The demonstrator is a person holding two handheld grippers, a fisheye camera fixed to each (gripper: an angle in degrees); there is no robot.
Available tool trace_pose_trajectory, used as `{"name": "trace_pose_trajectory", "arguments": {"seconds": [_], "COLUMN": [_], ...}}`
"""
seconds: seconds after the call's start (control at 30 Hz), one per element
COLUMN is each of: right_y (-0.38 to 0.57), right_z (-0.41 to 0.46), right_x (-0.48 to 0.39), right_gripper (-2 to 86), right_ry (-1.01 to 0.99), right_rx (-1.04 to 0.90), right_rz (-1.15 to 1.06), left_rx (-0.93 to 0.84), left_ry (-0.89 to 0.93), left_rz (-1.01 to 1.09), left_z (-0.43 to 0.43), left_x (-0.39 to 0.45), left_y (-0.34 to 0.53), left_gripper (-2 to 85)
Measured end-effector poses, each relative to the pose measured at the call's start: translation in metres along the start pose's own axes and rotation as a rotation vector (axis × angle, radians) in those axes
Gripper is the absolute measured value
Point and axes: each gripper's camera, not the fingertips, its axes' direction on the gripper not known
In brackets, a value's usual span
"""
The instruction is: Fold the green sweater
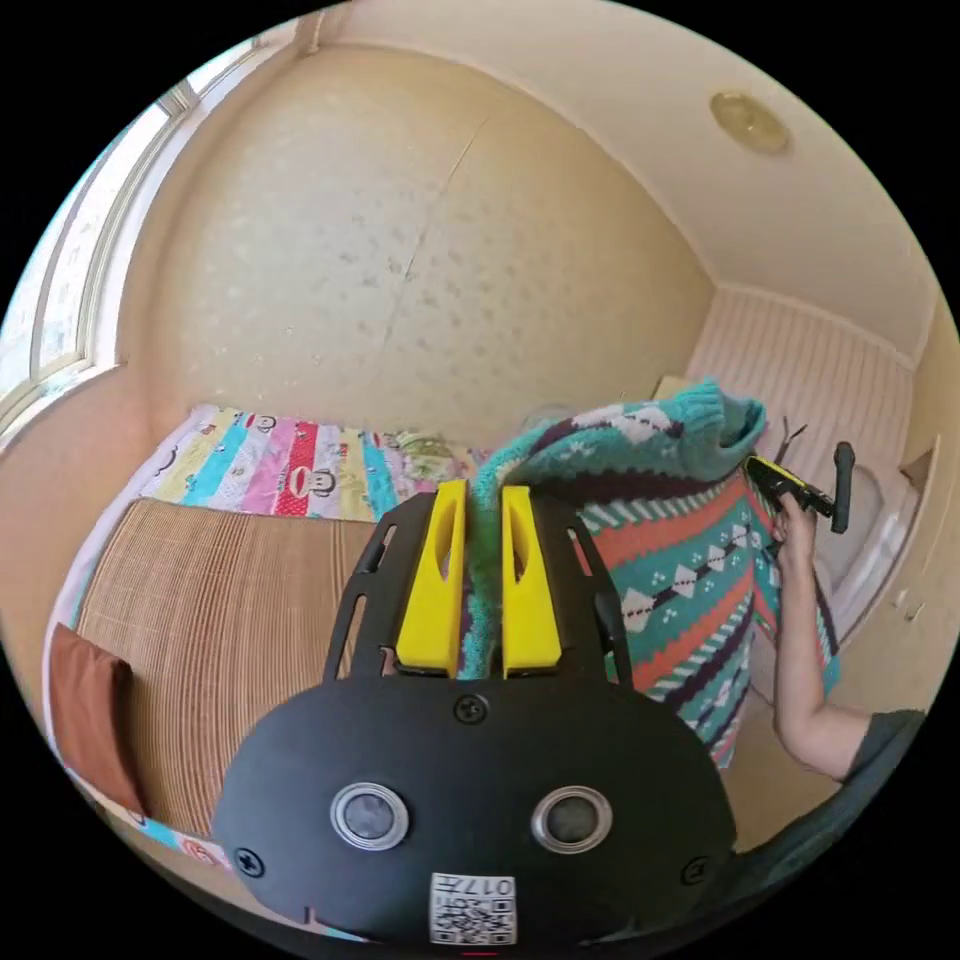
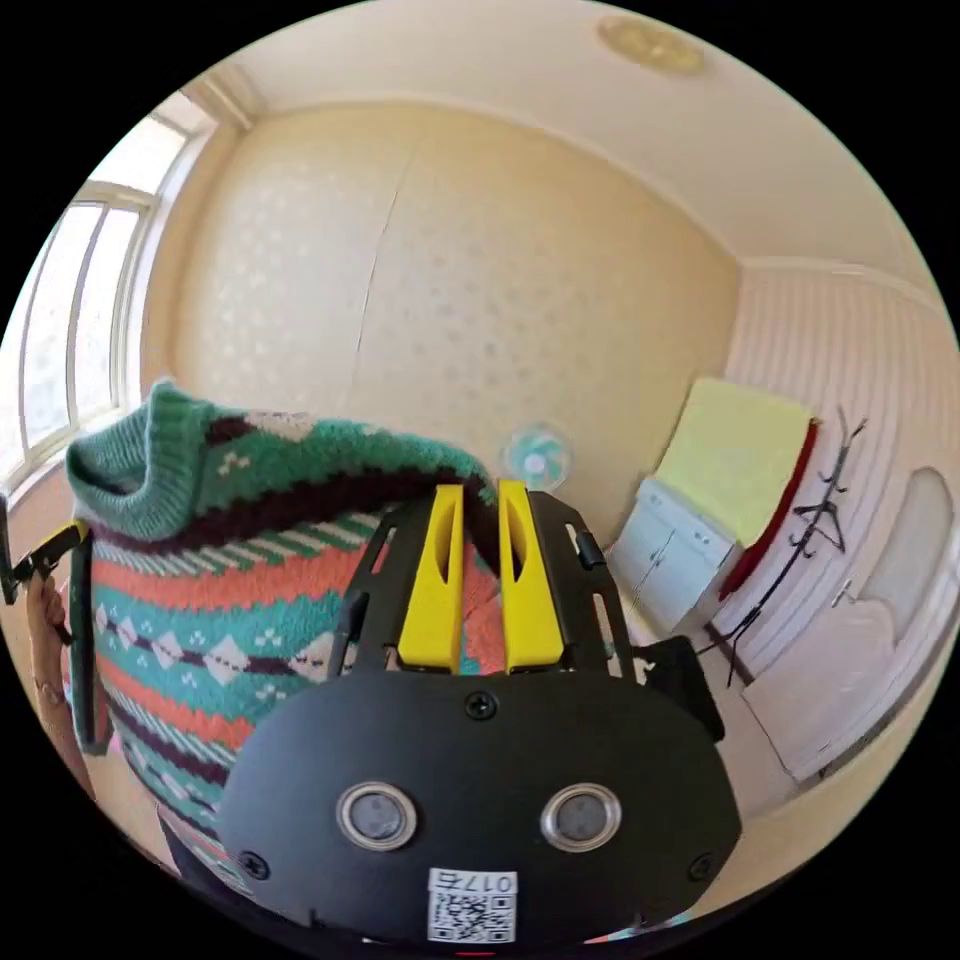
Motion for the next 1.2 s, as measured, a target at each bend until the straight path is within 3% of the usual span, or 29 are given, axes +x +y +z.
{"name": "trace_pose_trajectory", "arguments": {"seconds": [0.07, 0.1, 0.23, 0.3, 0.47, 0.5, 0.6, 0.77, 1.0, 1.2], "right_y": [0.018, 0.046, 0.154, 0.226, 0.352, 0.375, 0.416, 0.436, 0.464, 0.478], "right_z": [0.109, 0.150, 0.212, 0.250, 0.276, 0.252, 0.217, 0.193, 0.166, 0.146], "right_x": [0.001, -0.008, -0.068, -0.114, -0.159, -0.156, -0.149, -0.115, -0.073, -0.025], "right_gripper": [7.7, 7.7, 8.3, 8.7, 9.2, 9.0, 8.0, 7.5, 7.0, 6.8], "right_ry": [-0.132, -0.137, -0.198, -0.292, -0.370, -0.329, -0.238, -0.231, -0.115, -0.150], "right_rx": [-0.252, -0.325, -0.376, -0.504, -0.687, -0.540, -0.456, -0.499, -0.512, -0.519], "right_rz": [-0.008, -0.028, -0.207, -0.297, -0.323, -0.334, -0.399, -0.422, -0.533, -0.427], "left_rx": [-0.270, -0.315, -0.427, -0.523, -0.733, -0.747, -0.644, -0.645, -0.650, -0.657], "left_ry": [-0.138, -0.155, -0.163, -0.173, -0.266, -0.278, -0.357, -0.430, -0.363, -0.342], "left_rz": [-0.147, -0.171, -0.106, -0.048, -0.012, -0.019, 0.027, 0.040, -0.032, -0.016], "left_z": [0.094, 0.109, 0.173, 0.203, 0.255, 0.257, 0.241, 0.220, 0.191, 0.171], "left_x": [-0.047, -0.055, -0.045, -0.029, -0.002, -0.001, 0.024, 0.073, 0.100, 0.110], "left_y": [-0.002, 0.007, 0.103, 0.151, 0.264, 0.274, 0.299, 0.325, 0.343, 0.348], "left_gripper": [10.1, 10.6, 12.0, 11.9, 11.4, 11.3, 10.4, 8.3, 8.0, 8.0]}}
